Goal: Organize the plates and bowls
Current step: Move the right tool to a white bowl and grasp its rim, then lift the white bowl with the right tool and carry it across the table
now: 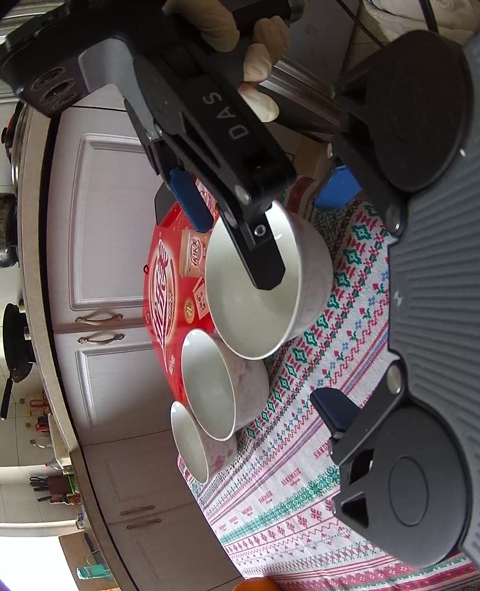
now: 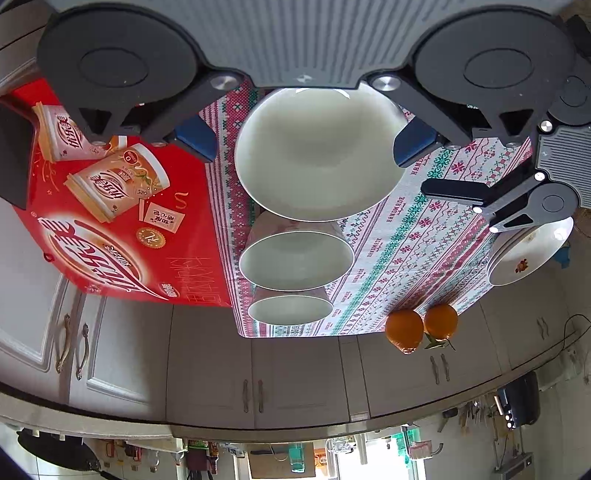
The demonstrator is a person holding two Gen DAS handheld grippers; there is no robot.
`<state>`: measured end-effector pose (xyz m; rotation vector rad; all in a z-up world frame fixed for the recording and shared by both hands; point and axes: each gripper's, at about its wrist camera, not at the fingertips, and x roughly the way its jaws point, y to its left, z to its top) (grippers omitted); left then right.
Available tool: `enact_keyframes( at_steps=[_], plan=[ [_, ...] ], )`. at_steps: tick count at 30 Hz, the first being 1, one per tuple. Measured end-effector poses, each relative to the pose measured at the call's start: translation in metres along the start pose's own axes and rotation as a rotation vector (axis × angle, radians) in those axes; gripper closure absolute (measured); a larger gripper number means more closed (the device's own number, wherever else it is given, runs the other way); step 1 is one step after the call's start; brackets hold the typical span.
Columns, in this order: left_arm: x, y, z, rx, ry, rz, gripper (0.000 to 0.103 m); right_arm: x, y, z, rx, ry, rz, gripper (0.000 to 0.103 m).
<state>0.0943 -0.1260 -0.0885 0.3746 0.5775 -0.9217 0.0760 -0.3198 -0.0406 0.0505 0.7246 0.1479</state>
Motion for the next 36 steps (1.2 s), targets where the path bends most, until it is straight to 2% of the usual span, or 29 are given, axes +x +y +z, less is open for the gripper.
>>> enact_keyframes(
  at_steps=[3, 11, 13, 16, 29, 36],
  plan=[
    [0.005, -0.002, 0.002, 0.004, -0.006, -0.013, 0.004, 0.003, -0.004, 0.001, 0.012, 0.005, 0.020, 0.002],
    [0.005, -0.008, 0.006, 0.022, -0.034, -0.034, 0.014, 0.010, -0.021, 0.007, 0.064, 0.034, 0.067, 0.020],
    [0.006, -0.008, 0.007, 0.018, -0.033, -0.041, 0.020, 0.011, -0.024, 0.008, 0.077, 0.036, 0.077, 0.025],
    [0.007, -0.007, 0.007, 0.012, -0.036, -0.040, 0.020, 0.014, -0.024, 0.007, 0.081, 0.046, 0.088, 0.028],
    [0.000, -0.006, 0.010, 0.002, -0.045, -0.039, 0.020, 0.013, -0.020, 0.010, 0.079, 0.060, 0.083, 0.028],
    [-0.016, 0.002, 0.007, -0.044, -0.052, -0.013, 0.020, 0.011, -0.004, 0.018, 0.037, 0.047, 0.108, 0.028]
  ],
)
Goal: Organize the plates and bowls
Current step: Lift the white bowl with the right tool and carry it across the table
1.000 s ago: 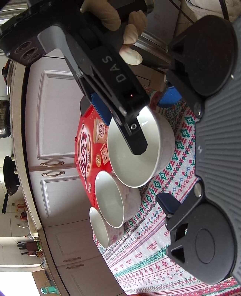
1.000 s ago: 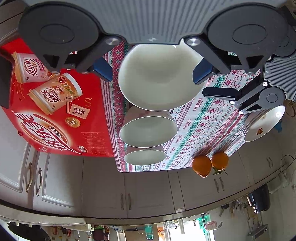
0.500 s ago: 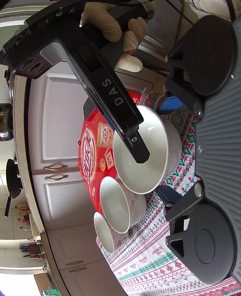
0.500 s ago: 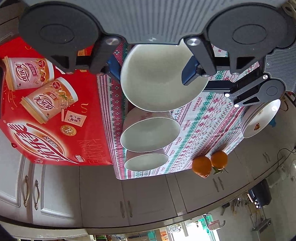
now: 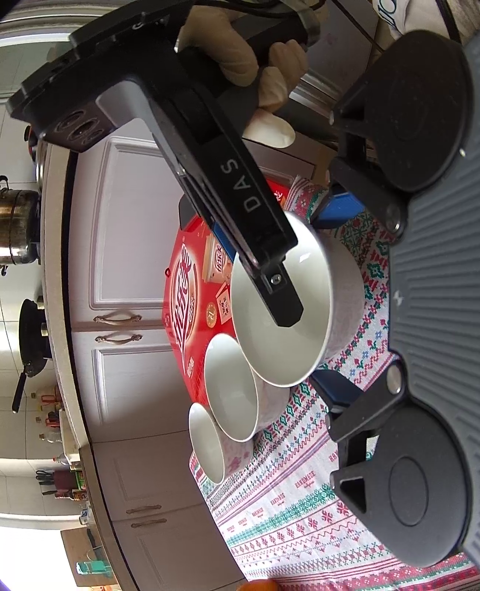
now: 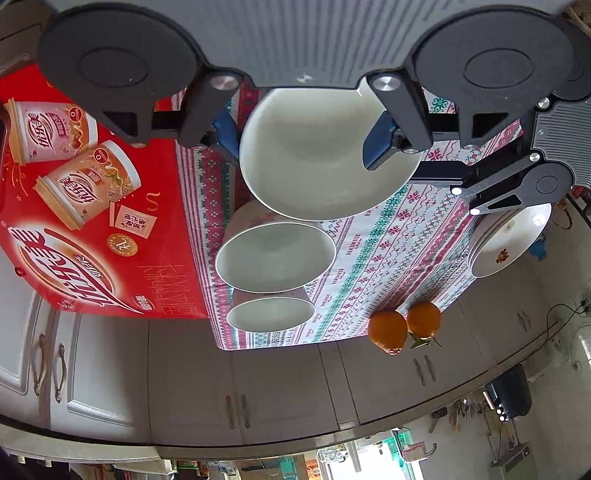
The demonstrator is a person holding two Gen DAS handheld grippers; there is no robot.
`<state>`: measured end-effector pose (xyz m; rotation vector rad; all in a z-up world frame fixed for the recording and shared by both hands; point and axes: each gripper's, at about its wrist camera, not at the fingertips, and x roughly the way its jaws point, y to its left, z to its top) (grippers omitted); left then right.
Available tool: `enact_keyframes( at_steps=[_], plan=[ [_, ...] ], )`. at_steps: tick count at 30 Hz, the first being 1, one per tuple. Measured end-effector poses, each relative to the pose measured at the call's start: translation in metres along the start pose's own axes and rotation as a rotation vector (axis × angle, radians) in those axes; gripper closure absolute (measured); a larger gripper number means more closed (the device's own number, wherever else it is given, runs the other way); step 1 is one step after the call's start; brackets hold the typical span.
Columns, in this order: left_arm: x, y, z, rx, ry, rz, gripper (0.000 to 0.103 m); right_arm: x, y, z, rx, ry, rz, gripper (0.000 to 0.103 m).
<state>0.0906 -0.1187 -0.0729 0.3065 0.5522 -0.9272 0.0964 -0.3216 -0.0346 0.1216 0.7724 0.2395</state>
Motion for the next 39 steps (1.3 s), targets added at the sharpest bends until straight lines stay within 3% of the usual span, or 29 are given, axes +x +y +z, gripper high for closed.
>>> enact_keyframes(
  at_steps=[21, 39],
  plan=[
    [-0.055, 0.065, -0.029, -0.178, -0.020, 0.196, 0.020, 0.058, 0.081, 0.043, -0.151, 0.015, 0.190, 0.028],
    [-0.052, 0.105, -0.048, -0.263, 0.006, 0.242, 0.020, 0.107, 0.109, 0.061, -0.202, 0.057, 0.226, 0.028]
  ],
)
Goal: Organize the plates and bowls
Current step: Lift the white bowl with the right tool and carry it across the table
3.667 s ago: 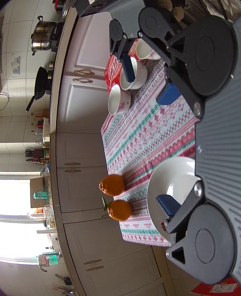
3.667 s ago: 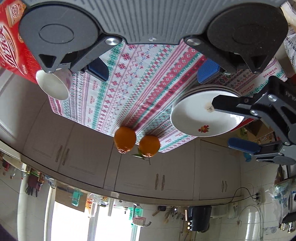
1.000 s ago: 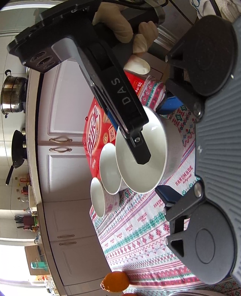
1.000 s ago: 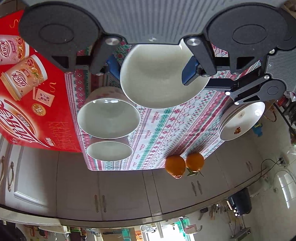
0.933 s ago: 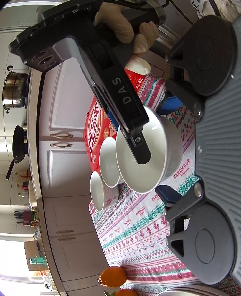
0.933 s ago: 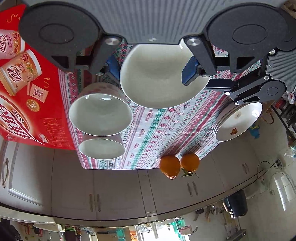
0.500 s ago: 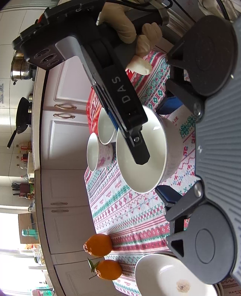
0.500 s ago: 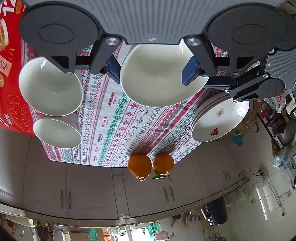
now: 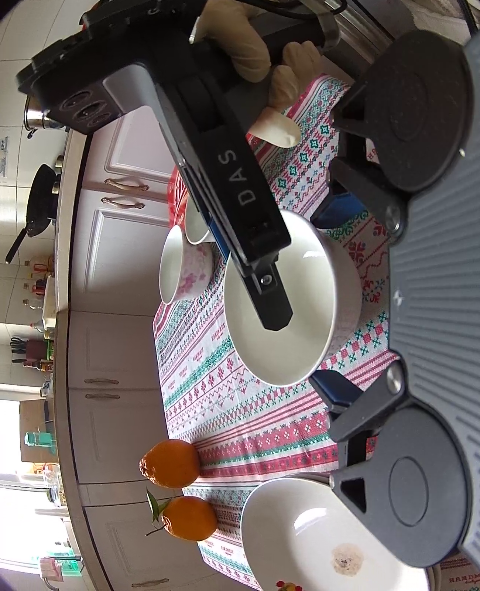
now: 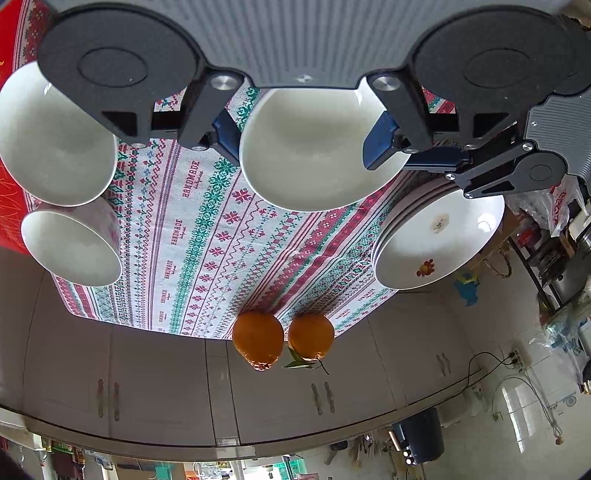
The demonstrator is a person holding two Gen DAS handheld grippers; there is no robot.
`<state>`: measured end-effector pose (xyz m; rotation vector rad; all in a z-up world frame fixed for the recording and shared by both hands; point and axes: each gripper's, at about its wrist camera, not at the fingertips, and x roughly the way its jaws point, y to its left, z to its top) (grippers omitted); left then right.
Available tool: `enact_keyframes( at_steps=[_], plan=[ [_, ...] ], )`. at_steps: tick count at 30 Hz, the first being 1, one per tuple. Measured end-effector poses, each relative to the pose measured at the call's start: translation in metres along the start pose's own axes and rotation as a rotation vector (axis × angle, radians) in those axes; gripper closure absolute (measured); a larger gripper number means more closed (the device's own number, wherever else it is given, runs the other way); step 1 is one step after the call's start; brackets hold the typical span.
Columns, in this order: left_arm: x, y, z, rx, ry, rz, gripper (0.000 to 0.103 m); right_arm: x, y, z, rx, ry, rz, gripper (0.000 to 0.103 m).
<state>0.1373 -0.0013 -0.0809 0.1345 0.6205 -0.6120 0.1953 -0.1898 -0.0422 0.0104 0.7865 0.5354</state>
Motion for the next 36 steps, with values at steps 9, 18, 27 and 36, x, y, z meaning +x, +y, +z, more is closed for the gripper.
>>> enact_keyframes(
  at_steps=[9, 18, 27, 36],
  plan=[
    [0.001, 0.000, 0.000, 0.002, -0.005, 0.000, 0.020, 0.003, -0.002, -0.001, 0.002, 0.003, -0.001, 0.027],
    [0.000, -0.002, -0.001, 0.001, -0.012, 0.004, 0.004, 0.000, 0.000, -0.003, 0.006, -0.012, 0.010, 0.001],
    [-0.012, -0.006, 0.002, 0.011, -0.026, 0.025, 0.001, -0.023, 0.003, -0.005, -0.001, -0.070, -0.052, 0.000],
    [-0.029, -0.016, 0.016, 0.020, -0.064, -0.008, 0.001, -0.063, 0.003, -0.017, -0.058, -0.138, -0.176, 0.000]
  ],
)
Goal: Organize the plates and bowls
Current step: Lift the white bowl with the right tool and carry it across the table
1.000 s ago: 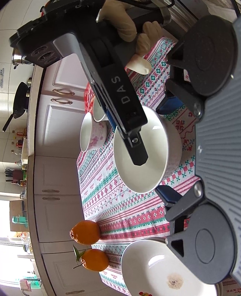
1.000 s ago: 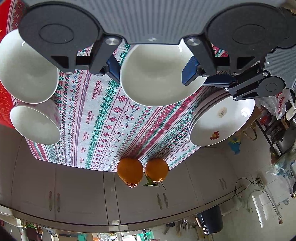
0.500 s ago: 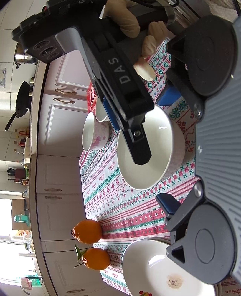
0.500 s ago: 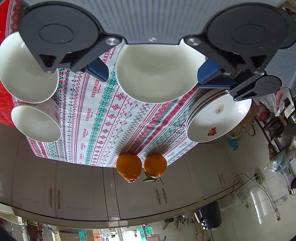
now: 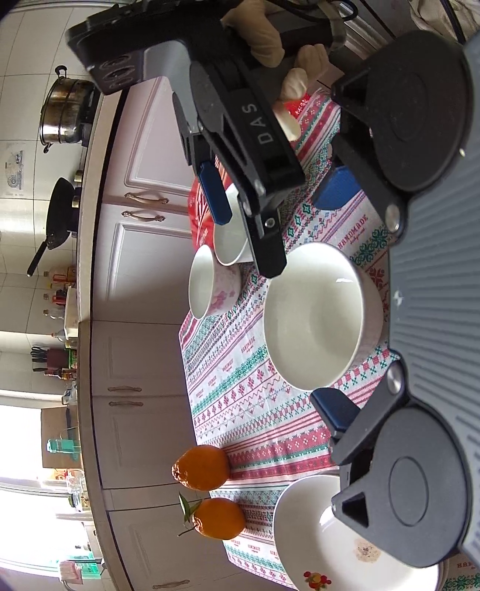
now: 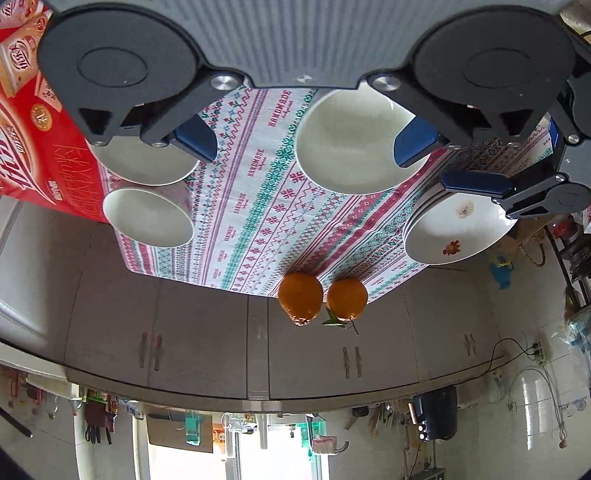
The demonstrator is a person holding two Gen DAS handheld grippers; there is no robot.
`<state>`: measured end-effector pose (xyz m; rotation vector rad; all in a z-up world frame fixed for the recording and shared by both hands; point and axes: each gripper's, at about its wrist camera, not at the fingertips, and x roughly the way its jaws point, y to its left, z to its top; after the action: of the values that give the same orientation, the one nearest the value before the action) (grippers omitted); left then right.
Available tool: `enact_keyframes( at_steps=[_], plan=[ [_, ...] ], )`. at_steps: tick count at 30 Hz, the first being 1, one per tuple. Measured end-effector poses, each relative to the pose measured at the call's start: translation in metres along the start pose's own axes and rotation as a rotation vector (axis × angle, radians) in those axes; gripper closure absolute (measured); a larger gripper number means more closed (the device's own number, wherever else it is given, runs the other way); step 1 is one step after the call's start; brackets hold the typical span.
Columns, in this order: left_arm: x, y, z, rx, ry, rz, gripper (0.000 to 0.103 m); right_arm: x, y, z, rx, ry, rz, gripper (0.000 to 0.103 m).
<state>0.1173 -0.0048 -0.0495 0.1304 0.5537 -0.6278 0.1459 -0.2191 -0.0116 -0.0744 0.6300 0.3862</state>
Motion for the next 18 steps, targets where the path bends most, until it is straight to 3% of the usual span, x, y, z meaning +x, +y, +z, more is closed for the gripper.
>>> enact_keyframes(
  at_steps=[10, 18],
  plan=[
    [0.011, -0.034, 0.021, 0.119, -0.033, -0.024, 0.001, -0.034, -0.029, -0.009, -0.014, -0.031, -0.177, 0.000],
    [0.046, -0.061, 0.033, 0.161, -0.011, -0.070, 0.001, -0.045, -0.062, -0.013, 0.017, -0.041, -0.240, 0.000]
  ],
)
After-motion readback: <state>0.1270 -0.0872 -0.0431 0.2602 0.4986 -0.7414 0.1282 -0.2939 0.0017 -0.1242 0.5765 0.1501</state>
